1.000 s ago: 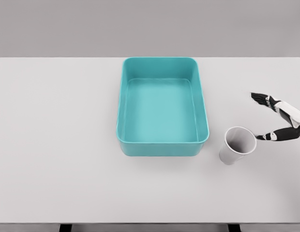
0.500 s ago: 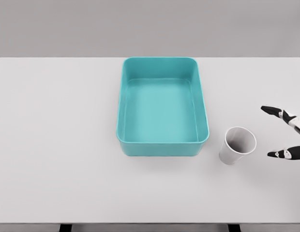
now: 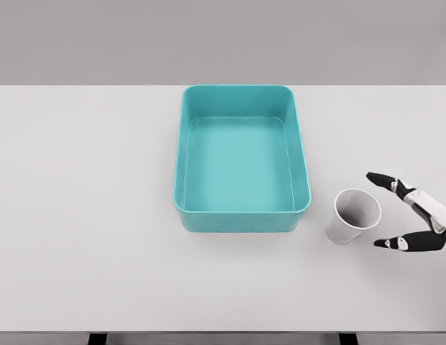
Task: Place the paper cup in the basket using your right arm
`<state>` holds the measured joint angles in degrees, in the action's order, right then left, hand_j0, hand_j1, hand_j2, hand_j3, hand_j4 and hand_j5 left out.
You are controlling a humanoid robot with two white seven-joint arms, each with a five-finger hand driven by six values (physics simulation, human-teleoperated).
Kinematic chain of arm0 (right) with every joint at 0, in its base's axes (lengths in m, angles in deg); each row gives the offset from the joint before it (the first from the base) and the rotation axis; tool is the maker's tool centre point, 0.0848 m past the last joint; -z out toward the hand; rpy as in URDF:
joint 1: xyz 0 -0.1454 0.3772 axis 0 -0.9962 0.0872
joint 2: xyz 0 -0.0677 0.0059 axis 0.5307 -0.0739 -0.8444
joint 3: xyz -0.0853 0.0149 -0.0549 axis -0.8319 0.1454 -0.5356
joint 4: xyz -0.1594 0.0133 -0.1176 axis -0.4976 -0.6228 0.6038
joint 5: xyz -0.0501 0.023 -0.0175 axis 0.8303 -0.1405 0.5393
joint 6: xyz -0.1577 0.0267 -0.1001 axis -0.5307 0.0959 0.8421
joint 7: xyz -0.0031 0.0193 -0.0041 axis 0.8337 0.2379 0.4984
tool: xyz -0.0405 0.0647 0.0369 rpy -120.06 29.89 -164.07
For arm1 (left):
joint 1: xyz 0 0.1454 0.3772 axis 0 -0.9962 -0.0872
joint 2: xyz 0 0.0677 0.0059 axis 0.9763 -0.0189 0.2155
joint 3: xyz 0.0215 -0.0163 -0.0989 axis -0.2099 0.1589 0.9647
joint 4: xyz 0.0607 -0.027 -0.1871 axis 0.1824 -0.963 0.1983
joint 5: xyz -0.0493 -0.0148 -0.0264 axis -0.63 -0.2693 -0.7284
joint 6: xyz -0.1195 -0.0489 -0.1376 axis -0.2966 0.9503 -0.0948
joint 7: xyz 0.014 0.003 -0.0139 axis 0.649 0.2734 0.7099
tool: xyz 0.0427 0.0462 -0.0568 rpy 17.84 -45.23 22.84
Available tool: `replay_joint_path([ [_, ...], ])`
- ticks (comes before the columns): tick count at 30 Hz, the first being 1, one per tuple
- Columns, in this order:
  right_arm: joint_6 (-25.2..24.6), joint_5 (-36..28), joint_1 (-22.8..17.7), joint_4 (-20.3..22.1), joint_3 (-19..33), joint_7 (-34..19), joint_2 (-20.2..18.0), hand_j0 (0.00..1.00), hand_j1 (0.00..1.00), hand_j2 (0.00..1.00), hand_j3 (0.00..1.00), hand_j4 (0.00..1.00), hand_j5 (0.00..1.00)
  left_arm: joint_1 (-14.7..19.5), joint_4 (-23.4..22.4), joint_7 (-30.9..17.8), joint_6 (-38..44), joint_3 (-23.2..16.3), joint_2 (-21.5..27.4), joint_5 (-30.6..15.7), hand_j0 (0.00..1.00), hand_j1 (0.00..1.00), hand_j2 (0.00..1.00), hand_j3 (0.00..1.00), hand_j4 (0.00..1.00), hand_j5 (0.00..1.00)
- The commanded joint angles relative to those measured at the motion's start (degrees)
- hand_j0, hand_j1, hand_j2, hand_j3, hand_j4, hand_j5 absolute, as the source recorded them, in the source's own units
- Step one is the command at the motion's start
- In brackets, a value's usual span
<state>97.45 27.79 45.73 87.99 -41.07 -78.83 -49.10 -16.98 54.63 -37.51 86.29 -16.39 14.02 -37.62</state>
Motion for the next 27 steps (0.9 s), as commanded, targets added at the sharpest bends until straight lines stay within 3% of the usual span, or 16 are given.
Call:
replay_joint_path([
  [1, -0.22, 0.05, 0.00, -0.56, -0.72, 0.01, 0.79, 1.00, 1.00, 1.00, 1.00, 1.00, 1.00, 0.00, 0.01, -0.01, -0.03, 0.01, 0.00, -0.01, 1.00, 1.00, 1.00, 1.00, 1.00, 1.00],
  [10, 0.05, 2.69, 2.20, -3.72, -2.65, 0.01, 0.97, 1.00, 1.00, 1.00, 1.00, 1.00, 1.00, 0.00, 0.01, -0.01, -0.03, -0.08, 0.00, -0.01, 1.00, 1.00, 1.00, 1.00, 1.00, 1.00],
  [26, -0.22, 2.69, 3.78, -3.81, -4.93, 0.01, 2.02, 1.00, 1.00, 1.00, 1.00, 1.00, 1.00, -0.09, 0.01, -0.01, -0.03, -0.08, 0.00, -0.01, 1.00, 1.00, 1.00, 1.00, 1.00, 1.00],
  [27, -0.13, 2.60, 3.78, -3.81, -4.93, 0.01, 2.28, 0.97, 0.97, 0.97, 0.97, 0.97, 0.97, -0.18, 0.01, -0.01, -0.03, -0.08, 0.00, -0.01, 1.00, 1.00, 1.00, 1.00, 1.00, 1.00],
])
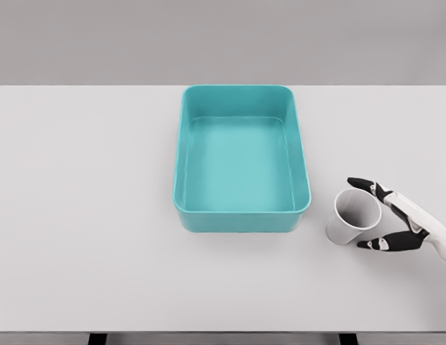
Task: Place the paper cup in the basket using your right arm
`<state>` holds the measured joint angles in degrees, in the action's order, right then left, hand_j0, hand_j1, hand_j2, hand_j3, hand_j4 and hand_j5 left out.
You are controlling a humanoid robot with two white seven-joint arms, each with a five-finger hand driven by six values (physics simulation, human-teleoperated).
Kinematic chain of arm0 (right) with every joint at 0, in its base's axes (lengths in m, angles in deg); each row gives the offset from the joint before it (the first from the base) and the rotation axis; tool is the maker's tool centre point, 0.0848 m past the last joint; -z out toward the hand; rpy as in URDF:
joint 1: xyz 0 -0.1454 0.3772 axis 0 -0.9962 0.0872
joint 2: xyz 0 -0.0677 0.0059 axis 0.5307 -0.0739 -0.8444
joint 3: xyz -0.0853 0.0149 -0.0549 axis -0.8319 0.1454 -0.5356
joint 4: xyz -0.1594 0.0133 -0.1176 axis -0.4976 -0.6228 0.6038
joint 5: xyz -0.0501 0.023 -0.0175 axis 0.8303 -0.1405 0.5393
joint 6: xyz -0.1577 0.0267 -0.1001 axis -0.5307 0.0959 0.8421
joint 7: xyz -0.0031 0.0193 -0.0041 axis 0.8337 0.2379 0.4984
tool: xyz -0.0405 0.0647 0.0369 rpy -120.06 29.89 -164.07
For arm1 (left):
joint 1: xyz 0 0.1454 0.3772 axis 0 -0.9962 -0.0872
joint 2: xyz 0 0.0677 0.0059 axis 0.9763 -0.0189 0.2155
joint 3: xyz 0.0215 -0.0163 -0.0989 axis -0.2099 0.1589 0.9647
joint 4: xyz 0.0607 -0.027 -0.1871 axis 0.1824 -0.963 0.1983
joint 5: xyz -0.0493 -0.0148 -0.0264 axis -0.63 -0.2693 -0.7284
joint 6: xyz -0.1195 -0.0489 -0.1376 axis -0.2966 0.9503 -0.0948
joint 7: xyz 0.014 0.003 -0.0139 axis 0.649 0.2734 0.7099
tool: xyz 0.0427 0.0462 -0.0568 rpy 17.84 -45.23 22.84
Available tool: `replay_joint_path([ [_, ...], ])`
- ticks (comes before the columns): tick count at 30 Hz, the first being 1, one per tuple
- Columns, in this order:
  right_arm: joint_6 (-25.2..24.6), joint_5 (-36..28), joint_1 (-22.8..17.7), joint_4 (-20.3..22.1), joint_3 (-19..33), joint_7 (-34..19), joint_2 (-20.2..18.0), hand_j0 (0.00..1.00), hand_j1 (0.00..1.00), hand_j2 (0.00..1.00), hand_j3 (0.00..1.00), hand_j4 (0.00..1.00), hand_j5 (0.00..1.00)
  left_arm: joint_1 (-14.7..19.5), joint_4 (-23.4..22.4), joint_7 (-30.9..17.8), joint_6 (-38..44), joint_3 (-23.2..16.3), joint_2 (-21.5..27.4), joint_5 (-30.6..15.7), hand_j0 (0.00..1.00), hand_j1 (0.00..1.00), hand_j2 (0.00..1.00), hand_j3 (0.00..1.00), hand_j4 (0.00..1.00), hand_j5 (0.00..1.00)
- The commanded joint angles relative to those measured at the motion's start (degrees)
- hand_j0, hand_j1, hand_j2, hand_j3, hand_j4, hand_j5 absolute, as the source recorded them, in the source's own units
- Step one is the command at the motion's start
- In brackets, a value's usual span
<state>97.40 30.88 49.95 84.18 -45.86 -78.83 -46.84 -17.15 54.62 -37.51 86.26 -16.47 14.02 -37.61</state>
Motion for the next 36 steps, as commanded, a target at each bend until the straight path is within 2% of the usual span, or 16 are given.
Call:
replay_joint_path([
  [1, -0.16, -0.49, 0.44, -0.08, -0.14, 0.01, 0.90, 0.94, 0.94, 0.94, 0.94, 0.94, 0.94, 0.00, 0.01, -0.01, 0.00, 0.01, 0.00, -0.01, 1.00, 1.00, 1.00, 1.00, 1.00, 1.00],
  [3, -0.07, -0.40, 1.67, -1.31, -0.58, 0.01, 1.78, 0.91, 0.91, 0.91, 0.91, 0.91, 0.91, -0.09, 0.01, -0.01, 0.00, 0.01, 0.00, -0.01, 1.00, 1.00, 1.00, 1.00, 1.00, 1.00],
  [4, -0.07, -0.40, 1.67, -1.40, -0.58, 0.01, 1.78, 0.86, 0.86, 0.86, 0.86, 0.86, 0.86, -0.09, 0.01, -0.01, 0.00, 0.01, 0.00, -0.01, 1.00, 1.00, 1.00, 1.00, 1.00, 1.00],
  [6, 0.28, -0.40, 2.64, -1.49, -0.31, 0.01, 3.54, 0.64, 0.64, 0.64, 0.64, 0.64, 0.64, 0.00, 0.01, -0.01, 0.00, 0.01, 0.00, -0.01, 1.00, 1.00, 1.00, 1.00, 1.00, 1.00],
  [8, 0.28, -0.31, 3.52, -1.75, -0.23, 0.01, 4.59, 0.57, 0.57, 0.57, 0.57, 0.57, 0.57, 0.00, 0.01, -0.01, 0.00, 0.01, 0.00, -0.01, 1.00, 1.00, 1.00, 1.00, 1.00, 1.00],
  [14, 1.16, -0.58, 3.61, -1.75, 0.56, 0.01, 5.12, 0.56, 0.56, 0.56, 0.56, 0.56, 0.56, 0.00, 0.01, -0.01, -0.08, 0.01, 0.00, -0.01, 1.00, 1.00, 1.00, 1.00, 1.00, 1.00],
  [17, 0.89, -1.11, 3.87, -1.58, 3.11, 0.01, 5.65, 0.56, 0.56, 0.56, 0.56, 0.56, 0.56, -0.09, 0.01, -0.01, -0.08, 0.01, 0.00, -0.01, 1.00, 1.00, 1.00, 1.00, 1.00, 1.00],
  [33, 0.46, -5.94, 14.15, -0.61, 3.64, 0.01, 5.74, 0.56, 0.56, 0.56, 0.56, 0.56, 0.56, 0.00, 0.01, -0.01, -0.17, 0.10, 0.00, -0.01, 1.00, 1.00, 1.00, 1.00, 1.00, 1.00],
  [36, 0.37, -8.05, 15.56, 0.97, 3.73, 0.01, 5.56, 0.56, 0.56, 0.56, 0.56, 0.56, 0.56, 0.00, 0.01, -0.01, -0.17, 0.10, 0.00, -0.01, 1.00, 1.00, 1.00, 1.00, 1.00, 1.00],
])
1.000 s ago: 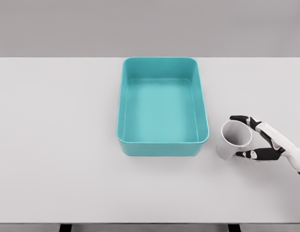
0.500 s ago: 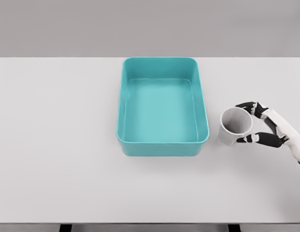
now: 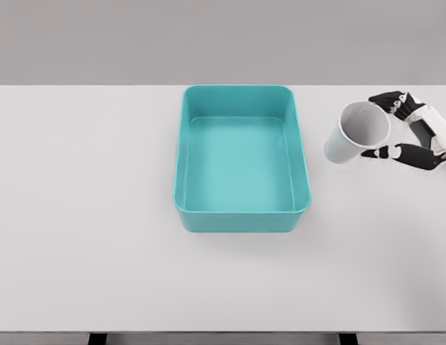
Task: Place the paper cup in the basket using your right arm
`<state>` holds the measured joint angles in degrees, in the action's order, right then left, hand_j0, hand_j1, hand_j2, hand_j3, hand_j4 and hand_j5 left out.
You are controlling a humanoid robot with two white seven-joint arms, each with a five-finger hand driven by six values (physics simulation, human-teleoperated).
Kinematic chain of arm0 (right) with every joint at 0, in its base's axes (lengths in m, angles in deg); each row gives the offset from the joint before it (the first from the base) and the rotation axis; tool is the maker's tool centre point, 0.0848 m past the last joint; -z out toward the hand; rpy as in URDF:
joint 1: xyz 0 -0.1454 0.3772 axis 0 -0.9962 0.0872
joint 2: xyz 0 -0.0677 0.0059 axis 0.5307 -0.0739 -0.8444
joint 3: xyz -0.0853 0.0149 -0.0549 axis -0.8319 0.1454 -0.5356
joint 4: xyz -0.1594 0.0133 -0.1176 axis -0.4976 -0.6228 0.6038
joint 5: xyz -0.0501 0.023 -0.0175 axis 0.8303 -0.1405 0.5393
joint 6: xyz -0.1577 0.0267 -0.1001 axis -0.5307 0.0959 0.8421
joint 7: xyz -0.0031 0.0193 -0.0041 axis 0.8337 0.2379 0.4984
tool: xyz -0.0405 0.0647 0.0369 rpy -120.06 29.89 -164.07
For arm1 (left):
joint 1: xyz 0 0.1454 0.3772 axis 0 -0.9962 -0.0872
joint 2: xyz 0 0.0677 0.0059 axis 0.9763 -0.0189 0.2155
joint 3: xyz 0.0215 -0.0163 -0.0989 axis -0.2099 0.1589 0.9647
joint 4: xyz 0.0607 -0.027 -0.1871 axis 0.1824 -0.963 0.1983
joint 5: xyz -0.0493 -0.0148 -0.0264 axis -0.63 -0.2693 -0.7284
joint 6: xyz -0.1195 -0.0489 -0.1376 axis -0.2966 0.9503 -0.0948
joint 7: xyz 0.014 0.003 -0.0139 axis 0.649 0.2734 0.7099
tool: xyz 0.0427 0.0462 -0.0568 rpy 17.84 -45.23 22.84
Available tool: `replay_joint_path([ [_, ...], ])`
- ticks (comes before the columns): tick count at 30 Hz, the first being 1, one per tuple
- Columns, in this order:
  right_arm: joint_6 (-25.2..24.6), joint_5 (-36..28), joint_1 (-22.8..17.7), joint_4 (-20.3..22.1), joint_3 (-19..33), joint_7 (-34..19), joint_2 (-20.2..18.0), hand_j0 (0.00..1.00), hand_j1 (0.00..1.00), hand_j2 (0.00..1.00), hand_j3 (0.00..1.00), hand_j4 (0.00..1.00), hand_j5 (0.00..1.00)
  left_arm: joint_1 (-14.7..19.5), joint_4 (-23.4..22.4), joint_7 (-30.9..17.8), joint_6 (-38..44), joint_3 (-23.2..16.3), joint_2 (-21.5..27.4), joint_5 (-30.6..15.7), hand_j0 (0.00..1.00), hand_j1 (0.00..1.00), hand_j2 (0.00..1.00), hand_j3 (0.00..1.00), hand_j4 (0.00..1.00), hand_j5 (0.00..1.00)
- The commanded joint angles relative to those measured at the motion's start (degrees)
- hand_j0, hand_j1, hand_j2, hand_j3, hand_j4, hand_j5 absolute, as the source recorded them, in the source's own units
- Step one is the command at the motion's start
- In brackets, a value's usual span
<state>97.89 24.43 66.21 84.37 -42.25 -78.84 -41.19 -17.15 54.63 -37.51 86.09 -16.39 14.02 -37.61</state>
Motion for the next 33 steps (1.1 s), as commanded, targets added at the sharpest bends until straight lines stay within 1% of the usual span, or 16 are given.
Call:
replay_joint_path([
  [1, -0.65, -1.51, 0.61, 1.31, -0.15, 0.03, -0.08, 0.56, 0.56, 0.56, 0.56, 0.56, 0.56, 0.00, 0.01, -0.01, 0.00, 0.02, 0.00, -0.01, 1.00, 1.00, 1.00, 1.00, 1.00, 1.00],
  [4, -1.27, -1.51, 4.83, 1.67, -3.23, 0.03, 0.09, 0.56, 0.56, 0.56, 0.56, 0.56, 0.56, 0.09, 0.01, -0.01, 0.00, 0.02, 0.00, -0.01, 1.00, 1.00, 1.00, 1.00, 1.00, 1.00],
  [8, -2.58, -0.55, 13.18, 1.05, -11.75, 0.03, 2.99, 0.55, 0.55, 0.55, 0.55, 0.55, 0.55, 0.26, 0.01, -0.01, 0.00, -0.07, 0.00, -0.01, 1.00, 1.00, 1.00, 1.00, 1.00, 1.00],
  [11, -2.41, 4.20, 18.90, -1.50, -18.26, 0.03, 4.57, 0.55, 0.55, 0.55, 0.55, 0.55, 0.55, 0.18, 0.01, -0.01, 0.00, 0.01, 0.00, -0.01, 1.00, 1.00, 1.00, 1.00, 1.00, 1.00],
  [16, -0.21, 16.42, 24.87, -1.50, -24.85, 0.03, 5.45, 0.56, 0.56, 0.56, 0.56, 0.56, 0.56, 0.18, 0.01, -0.01, 0.00, 0.01, 0.00, -0.01, 1.00, 1.00, 1.00, 1.00, 1.00, 1.00],
  [17, -0.30, 18.79, 25.40, -1.50, -25.38, 0.03, 5.54, 0.63, 0.63, 0.63, 0.63, 0.63, 0.63, 0.26, 0.01, -0.01, 0.00, -0.07, 0.00, -0.01, 1.00, 1.00, 1.00, 1.00, 1.00, 1.00],
  [18, -1.09, 21.34, 25.75, -1.41, -25.38, 0.03, 6.16, 1.00, 1.00, 1.00, 1.00, 1.00, 1.00, 0.26, 0.01, -0.01, 0.00, -0.07, 0.00, -0.01, 1.00, 1.00, 1.00, 1.00, 1.00, 1.00],
  [21, -1.18, 21.96, 25.40, -0.88, -23.62, 0.03, 6.42, 1.00, 1.00, 1.00, 1.00, 1.00, 1.00, 0.26, 0.01, -0.01, 0.00, -0.07, 0.00, -0.01, 1.00, 1.00, 1.00, 1.00, 1.00, 1.00],
  [24, -1.18, 21.96, 23.12, 2.98, -21.42, 0.03, 5.37, 1.00, 1.00, 1.00, 1.00, 1.00, 1.00, 0.35, 0.01, -0.01, 0.00, -0.07, 0.00, -0.01, 1.00, 1.00, 1.00, 1.00, 1.00, 1.00],
  [25, -2.41, 21.87, 20.40, 6.40, -19.14, 0.03, 5.37, 1.00, 1.00, 1.00, 1.00, 1.00, 1.00, 0.44, 0.09, -0.01, 0.09, 0.02, 0.00, -0.01, 1.00, 1.00, 1.00, 1.00, 1.00, 1.00],
  [26, -7.14, 21.78, 17.32, 10.80, -15.36, 0.03, 5.28, 1.00, 1.00, 1.00, 1.00, 1.00, 1.00, 0.44, 0.09, -0.01, 0.09, -0.07, 0.00, -0.01, 1.00, 1.00, 1.00, 1.00, 1.00, 1.00],
  [27, -8.65, 21.52, 16.09, 11.77, -14.30, 0.03, 2.38, 1.00, 1.00, 1.00, 1.00, 1.00, 1.00, 0.53, 0.09, 0.07, 0.27, -0.07, 0.00, -0.01, 1.00, 1.00, 1.00, 1.00, 1.00, 1.00],
  [30, -6.01, 15.28, 14.86, 11.95, -13.16, 0.03, -6.32, 1.00, 1.00, 1.00, 1.00, 1.00, 1.00, 0.62, 0.45, 0.07, 0.18, 0.02, 0.00, -0.01, 1.00, 1.00, 1.00, 1.00, 1.00, 1.00],
  [31, -5.93, 15.36, 14.59, 11.86, -13.51, 0.03, -7.37, 1.00, 1.00, 1.00, 1.00, 1.00, 1.00, 0.62, 0.27, 0.07, 0.18, 0.02, 0.00, -0.10, 1.00, 1.00, 1.00, 1.00, 1.00, 1.00],
  [32, -6.45, 15.36, 13.10, 11.77, -14.91, 0.03, -12.21, 1.00, 1.00, 1.00, 1.00, 1.00, 1.00, 0.62, 0.09, 0.07, 0.36, -0.07, 0.00, -0.01, 1.00, 1.00, 1.00, 1.00, 1.00, 1.00],
  [33, -6.45, 15.36, 12.57, 11.86, -15.71, 0.03, -14.67, 1.00, 1.00, 1.00, 1.00, 1.00, 1.00, 0.53, 0.09, 0.07, 0.44, -0.07, 0.00, -0.01, 1.00, 1.00, 1.00, 1.00, 1.00, 1.00],
])
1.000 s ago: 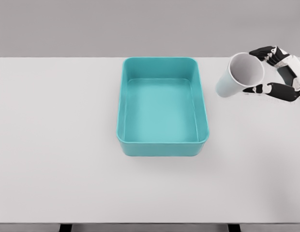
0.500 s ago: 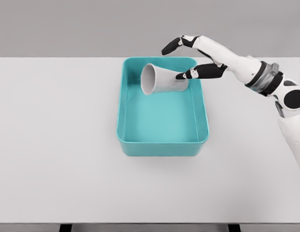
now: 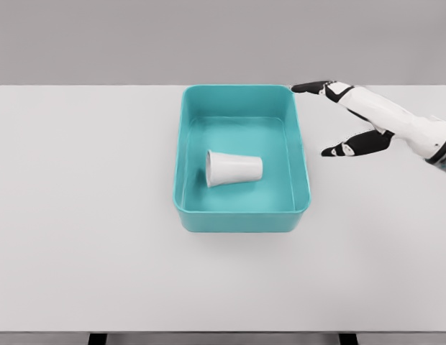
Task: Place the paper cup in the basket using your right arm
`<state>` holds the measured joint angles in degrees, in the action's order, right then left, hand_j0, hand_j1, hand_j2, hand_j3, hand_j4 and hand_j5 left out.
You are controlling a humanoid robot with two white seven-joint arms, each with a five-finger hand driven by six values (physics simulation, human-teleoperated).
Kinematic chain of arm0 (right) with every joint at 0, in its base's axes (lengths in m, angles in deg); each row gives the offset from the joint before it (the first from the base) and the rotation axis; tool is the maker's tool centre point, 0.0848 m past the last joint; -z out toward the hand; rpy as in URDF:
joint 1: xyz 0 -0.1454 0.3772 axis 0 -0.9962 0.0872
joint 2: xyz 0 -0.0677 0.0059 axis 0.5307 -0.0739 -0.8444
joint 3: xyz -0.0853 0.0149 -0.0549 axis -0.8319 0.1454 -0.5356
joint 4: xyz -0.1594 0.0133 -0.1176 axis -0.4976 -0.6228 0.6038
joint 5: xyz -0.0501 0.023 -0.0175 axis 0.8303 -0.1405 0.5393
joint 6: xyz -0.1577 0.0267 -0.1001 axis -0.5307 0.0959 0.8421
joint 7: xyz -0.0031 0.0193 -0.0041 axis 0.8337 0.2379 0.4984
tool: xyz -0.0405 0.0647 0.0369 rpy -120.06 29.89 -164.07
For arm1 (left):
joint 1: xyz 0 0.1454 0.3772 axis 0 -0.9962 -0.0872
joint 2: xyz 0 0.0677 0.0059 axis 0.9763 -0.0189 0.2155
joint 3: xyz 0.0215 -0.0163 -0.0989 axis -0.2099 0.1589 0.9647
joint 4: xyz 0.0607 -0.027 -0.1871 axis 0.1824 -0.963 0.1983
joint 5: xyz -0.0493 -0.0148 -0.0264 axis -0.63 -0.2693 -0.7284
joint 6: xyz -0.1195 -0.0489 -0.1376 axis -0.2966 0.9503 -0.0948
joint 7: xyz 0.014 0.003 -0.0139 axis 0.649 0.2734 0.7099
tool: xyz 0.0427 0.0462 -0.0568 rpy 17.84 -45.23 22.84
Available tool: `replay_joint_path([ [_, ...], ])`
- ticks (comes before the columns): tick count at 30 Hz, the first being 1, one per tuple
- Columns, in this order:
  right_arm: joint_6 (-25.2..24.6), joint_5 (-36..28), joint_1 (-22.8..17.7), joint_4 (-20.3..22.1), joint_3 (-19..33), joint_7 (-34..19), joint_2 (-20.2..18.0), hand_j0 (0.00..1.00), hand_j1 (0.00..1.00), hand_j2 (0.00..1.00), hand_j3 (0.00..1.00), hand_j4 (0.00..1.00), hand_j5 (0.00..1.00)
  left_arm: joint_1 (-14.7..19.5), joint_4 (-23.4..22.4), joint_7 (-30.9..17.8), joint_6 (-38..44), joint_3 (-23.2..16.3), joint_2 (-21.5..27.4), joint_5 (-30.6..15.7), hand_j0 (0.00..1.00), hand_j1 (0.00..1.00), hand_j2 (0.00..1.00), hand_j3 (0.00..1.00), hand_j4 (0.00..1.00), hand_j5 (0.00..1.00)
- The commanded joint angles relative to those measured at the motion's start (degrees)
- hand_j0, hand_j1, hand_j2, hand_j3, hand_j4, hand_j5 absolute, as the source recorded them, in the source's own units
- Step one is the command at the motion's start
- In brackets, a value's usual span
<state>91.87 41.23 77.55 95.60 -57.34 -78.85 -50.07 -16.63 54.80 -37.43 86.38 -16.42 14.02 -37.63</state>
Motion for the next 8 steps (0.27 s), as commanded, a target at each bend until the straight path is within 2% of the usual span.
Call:
replay_joint_path([
  [1, -0.08, -1.43, -0.35, 0.63, -0.53, 0.03, -6.68, 1.00, 1.00, 1.00, 1.00, 1.00, 1.00, 0.00, -0.08, -0.01, 0.15, 0.04, 0.00, 0.00, 1.00, 1.00, 1.00, 1.00, 1.00, 1.00],
  [8, 0.10, -1.52, -0.62, 0.45, -0.61, 0.03, -5.89, 1.00, 1.00, 1.00, 1.00, 1.00, 1.00, -0.79, -0.16, -0.62, 2.17, 0.04, 0.00, -0.08, 1.00, 1.00, 1.00, 1.00, 1.00, 1.00],
])
